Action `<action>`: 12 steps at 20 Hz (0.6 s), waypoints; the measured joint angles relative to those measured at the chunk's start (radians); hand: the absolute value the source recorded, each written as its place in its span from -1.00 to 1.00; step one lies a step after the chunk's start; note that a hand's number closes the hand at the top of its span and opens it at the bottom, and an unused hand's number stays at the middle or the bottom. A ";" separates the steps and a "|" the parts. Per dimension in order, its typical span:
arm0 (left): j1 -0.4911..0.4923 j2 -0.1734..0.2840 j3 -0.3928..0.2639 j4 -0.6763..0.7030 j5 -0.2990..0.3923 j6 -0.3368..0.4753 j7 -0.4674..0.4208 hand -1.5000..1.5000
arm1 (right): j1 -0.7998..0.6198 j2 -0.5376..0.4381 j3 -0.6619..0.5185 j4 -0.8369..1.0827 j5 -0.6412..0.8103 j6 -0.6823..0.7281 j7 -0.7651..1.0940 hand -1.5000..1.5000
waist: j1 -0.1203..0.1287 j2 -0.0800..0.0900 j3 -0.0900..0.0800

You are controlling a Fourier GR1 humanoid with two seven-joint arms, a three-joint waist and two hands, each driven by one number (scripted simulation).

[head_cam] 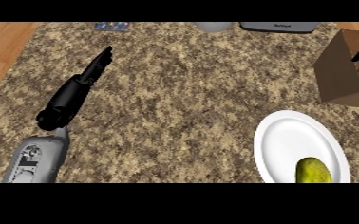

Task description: Pick the cupcake from the plate and place it in the cardboard box

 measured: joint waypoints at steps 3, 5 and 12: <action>-0.003 -0.003 -0.001 -0.003 0.001 -0.001 0.005 0.00 | -0.027 0.005 0.020 0.054 -0.002 -0.007 -0.056 -1.00 | -0.001 -0.001 0.001; -0.004 -0.001 0.004 -0.001 0.005 -0.002 0.005 0.00 | -0.038 0.018 0.004 0.079 -0.041 -0.009 -0.081 -1.00 | -0.005 -0.002 0.001; 0.011 0.002 0.008 -0.008 0.003 0.000 0.006 0.00 | -0.093 0.111 -0.183 0.202 -0.332 0.105 -0.042 -1.00 | -0.013 -0.008 0.003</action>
